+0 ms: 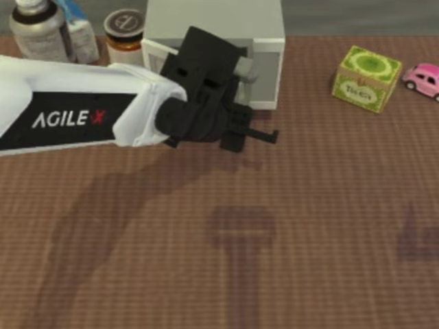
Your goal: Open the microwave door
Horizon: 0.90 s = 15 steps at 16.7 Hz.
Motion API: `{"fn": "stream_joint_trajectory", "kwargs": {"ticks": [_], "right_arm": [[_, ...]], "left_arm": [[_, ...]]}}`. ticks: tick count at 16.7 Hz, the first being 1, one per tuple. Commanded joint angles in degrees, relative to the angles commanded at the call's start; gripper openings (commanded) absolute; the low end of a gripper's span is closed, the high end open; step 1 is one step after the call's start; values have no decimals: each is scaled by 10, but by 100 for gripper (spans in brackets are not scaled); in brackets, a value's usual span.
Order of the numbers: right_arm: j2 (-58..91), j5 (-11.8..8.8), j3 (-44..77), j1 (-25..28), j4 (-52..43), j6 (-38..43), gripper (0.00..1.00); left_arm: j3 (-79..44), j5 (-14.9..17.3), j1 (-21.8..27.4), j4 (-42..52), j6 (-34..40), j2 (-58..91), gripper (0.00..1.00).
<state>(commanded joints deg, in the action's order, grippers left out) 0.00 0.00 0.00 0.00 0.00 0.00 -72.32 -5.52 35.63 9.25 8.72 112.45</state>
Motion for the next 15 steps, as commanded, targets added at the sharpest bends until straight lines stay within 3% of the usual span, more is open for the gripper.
{"fn": "stream_joint_trajectory", "kwargs": {"ticks": [15], "right_arm": [[0,0,0,0,0,0,100]], "left_arm": [[21,22,-8,-9,-26,-15,0]]}}
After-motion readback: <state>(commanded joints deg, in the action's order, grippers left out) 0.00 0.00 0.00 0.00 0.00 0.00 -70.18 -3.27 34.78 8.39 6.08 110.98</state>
